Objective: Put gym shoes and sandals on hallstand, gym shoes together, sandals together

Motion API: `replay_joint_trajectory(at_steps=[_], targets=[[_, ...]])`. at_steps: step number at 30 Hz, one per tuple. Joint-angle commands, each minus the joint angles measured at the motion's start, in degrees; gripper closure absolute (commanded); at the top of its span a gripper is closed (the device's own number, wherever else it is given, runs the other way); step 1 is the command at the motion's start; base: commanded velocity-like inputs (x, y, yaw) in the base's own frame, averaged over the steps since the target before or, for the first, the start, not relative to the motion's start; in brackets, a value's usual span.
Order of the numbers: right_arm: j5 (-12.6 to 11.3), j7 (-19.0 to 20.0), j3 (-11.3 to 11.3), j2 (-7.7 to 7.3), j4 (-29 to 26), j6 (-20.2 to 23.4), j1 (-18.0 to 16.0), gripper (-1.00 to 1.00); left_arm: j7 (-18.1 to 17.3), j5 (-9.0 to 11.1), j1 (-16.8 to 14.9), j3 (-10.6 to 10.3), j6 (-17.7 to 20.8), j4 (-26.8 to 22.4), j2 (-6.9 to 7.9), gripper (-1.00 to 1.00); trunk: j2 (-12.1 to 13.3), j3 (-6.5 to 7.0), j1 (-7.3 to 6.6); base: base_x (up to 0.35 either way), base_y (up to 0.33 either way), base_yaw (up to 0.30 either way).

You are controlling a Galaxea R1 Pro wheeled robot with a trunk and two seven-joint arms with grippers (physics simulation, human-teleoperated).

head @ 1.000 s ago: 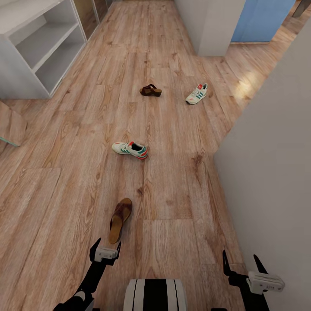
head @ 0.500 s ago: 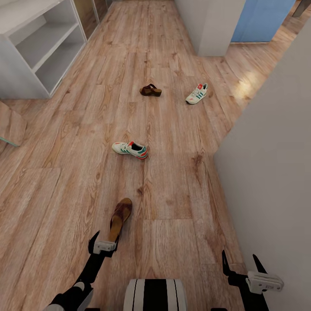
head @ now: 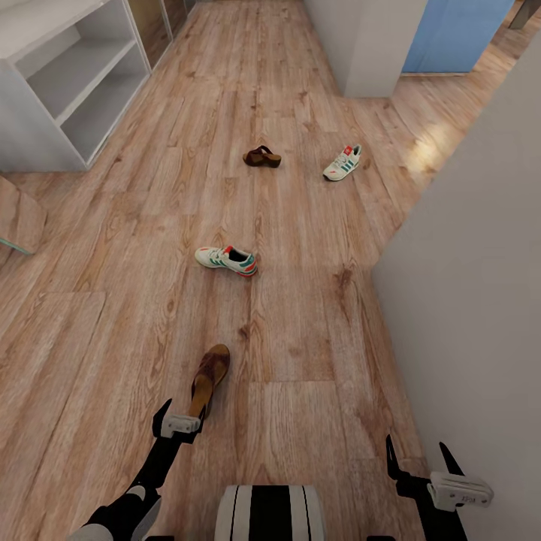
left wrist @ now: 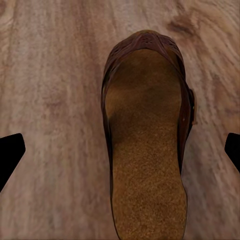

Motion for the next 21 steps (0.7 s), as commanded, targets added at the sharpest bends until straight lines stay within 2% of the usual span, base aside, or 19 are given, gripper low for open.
replay_joint_trajectory(at_steps=[1, 21], targets=[[0.0, 0.0, 0.0, -0.01, 0.0, 0.0, 0.0, -1.0, -0.2, 0.2, 0.0, 0.0, 0.0, 0.0, 0.02, -1.0, 0.0, -0.03, 0.0, 0.0, 0.0, 0.0], [0.1, 0.0, 0.0, 0.09, 0.0, 0.0, 0.0, -1.0, -0.9, 0.7, -0.1, 0.0, 0.0, 0.1, -0.29, -1.0, 0.0, -1.32, 0.0, 0.0, 0.0, 0.0]])
